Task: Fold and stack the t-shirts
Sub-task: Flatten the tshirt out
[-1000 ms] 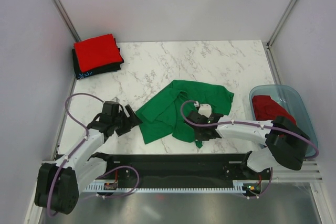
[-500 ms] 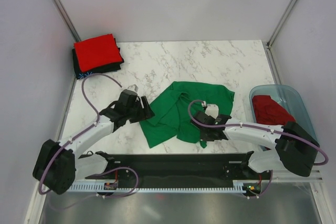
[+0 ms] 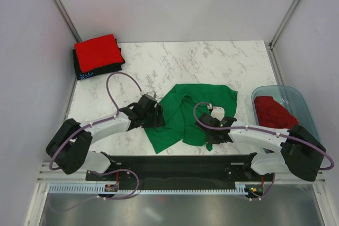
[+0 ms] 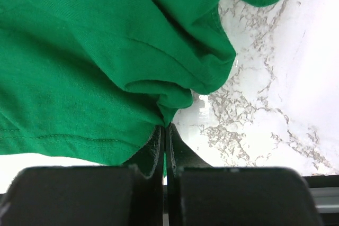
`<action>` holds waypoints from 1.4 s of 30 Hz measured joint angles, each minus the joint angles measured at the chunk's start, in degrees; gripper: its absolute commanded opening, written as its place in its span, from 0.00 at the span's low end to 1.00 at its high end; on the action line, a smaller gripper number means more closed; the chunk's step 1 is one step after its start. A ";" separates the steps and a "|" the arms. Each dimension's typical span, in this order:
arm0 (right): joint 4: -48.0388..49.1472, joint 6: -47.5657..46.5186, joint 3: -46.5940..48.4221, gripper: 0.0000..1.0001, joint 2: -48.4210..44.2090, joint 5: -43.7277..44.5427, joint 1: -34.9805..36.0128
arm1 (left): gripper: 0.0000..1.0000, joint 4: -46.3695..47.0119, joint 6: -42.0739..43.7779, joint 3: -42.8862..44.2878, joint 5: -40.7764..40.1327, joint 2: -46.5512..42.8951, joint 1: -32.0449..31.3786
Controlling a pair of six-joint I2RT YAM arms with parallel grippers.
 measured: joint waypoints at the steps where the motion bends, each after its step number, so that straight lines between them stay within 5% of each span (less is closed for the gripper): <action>1: 0.00 0.00 0.00 0.00 0.00 0.02 0.00 | 0.56 0.57 0.02 0.00 0.00 0.52 -0.04; 10: 0.00 -0.02 -0.15 0.00 0.00 0.02 0.00 | 0.02 2.10 1.05 1.05 -0.04 4.44 -0.04; 28: -2.05 -0.02 -1.29 0.00 -3.32 0.09 -0.26 | 0.02 -13.51 5.97 20.44 -4.02 -5.51 1.51; 31: -3.43 -0.02 -1.29 0.00 -4.92 0.50 -0.48 | 0.02 -15.98 8.74 23.71 -2.67 -5.57 7.34; 37: -6.97 0.11 -1.29 0.00 -10.16 1.75 -1.62 | 0.02 -20.68 14.53 35.95 2.97 -0.50 29.31; 38: -7.43 0.24 -1.29 0.00 -10.82 1.84 -1.84 | 0.05 -21.27 15.23 39.41 3.32 1.99 31.95; 39: -7.80 0.26 -1.29 0.00 -11.39 1.97 -1.95 | 0.42 -21.90 15.76 42.93 3.85 4.92 34.03; 42: -8.68 0.31 -1.27 0.00 -12.55 1.99 -2.27 | 0.88 -24.04 16.85 51.93 6.67 14.32 37.75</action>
